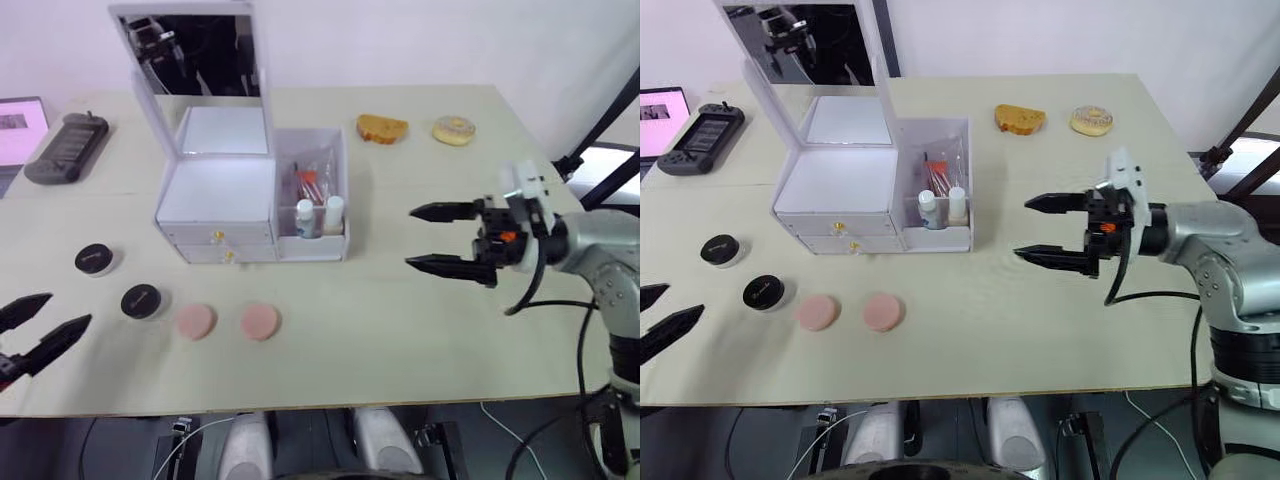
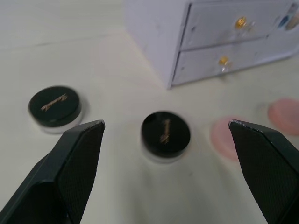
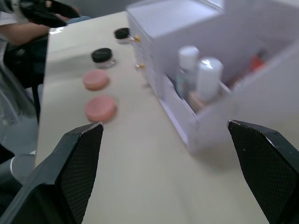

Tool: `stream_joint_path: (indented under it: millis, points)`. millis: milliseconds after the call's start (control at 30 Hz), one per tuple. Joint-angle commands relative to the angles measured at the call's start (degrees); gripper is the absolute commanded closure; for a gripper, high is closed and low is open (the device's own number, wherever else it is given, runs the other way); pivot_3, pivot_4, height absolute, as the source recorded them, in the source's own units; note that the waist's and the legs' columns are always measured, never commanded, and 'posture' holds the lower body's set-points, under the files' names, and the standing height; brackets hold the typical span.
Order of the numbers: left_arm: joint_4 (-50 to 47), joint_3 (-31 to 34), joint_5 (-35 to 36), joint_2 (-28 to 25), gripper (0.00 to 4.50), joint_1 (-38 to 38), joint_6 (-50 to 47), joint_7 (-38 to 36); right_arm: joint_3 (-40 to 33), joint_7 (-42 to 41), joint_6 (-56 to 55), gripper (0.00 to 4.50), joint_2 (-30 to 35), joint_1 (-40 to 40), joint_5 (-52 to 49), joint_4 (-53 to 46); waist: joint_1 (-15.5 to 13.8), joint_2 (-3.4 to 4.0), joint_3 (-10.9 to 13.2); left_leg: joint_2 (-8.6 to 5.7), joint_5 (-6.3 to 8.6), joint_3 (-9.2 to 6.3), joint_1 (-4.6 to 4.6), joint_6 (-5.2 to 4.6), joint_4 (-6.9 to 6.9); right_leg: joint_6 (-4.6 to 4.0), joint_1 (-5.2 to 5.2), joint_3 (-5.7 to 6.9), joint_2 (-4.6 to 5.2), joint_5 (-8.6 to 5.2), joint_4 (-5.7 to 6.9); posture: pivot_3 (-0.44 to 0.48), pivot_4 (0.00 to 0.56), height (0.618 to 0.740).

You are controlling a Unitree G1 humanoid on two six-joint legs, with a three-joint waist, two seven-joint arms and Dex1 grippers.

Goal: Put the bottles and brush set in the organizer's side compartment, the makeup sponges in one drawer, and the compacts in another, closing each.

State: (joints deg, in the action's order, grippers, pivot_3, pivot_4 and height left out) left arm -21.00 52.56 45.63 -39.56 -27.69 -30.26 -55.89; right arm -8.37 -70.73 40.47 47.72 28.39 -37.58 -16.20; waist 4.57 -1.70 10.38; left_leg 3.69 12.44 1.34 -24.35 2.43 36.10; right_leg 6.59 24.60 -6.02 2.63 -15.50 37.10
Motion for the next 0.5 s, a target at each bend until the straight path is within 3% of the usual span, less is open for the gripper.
stream_joint_path:
  millis: [33,133,267,400,500]
  points:
    - [-11.2,0.0,5.6,3.1,0.04,0.5,-2.8,9.4,2.0,-0.3,0.3,0.00,0.1,4.1,-1.9,-2.2,-0.4,-0.01,0.0,0.00,0.00,-0.02,0.02,0.00,0.02,-0.01,-0.02,0.00,-0.01,0.00,0.00,0.000,0.150,0.740]
    - [-18.9,-3.8,6.6,7.0,0.04,0.3,-3.1,15.7,5.4,1.9,1.0,0.00,-0.4,8.1,-0.2,-2.3,-0.6,-0.02,0.0,-0.02,0.00,-0.01,0.03,0.00,0.04,-0.01,-0.05,-0.01,-0.01,0.01,0.00,0.000,0.150,0.740]
    - [-31.4,-17.7,-0.1,15.0,0.04,0.4,-2.3,28.4,8.6,5.5,3.3,0.00,-2.0,14.6,0.3,-2.5,-0.6,-0.06,0.0,-0.06,0.00,-0.03,0.02,-0.01,0.06,0.01,-0.07,-0.03,-0.01,0.02,-0.02,0.000,0.150,0.740]
    - [-32.4,-28.1,-9.3,18.3,0.04,3.8,-0.3,35.5,9.6,7.8,4.6,0.00,-3.0,18.5,0.5,-1.2,-0.7,-0.06,0.0,-0.07,-0.01,-0.13,0.02,-0.02,0.07,0.02,-0.08,-0.03,-0.12,0.03,0.07,0.000,0.150,0.740]
    - [-27.6,-35.8,-18.6,19.4,0.04,6.8,3.3,38.4,9.9,8.2,4.9,0.00,-2.5,19.3,0.5,-2.0,-0.7,-0.10,-0.1,-0.07,-0.02,-0.17,0.06,-0.02,0.09,0.00,-0.13,-0.03,-0.15,0.02,0.06,0.000,0.150,0.740]
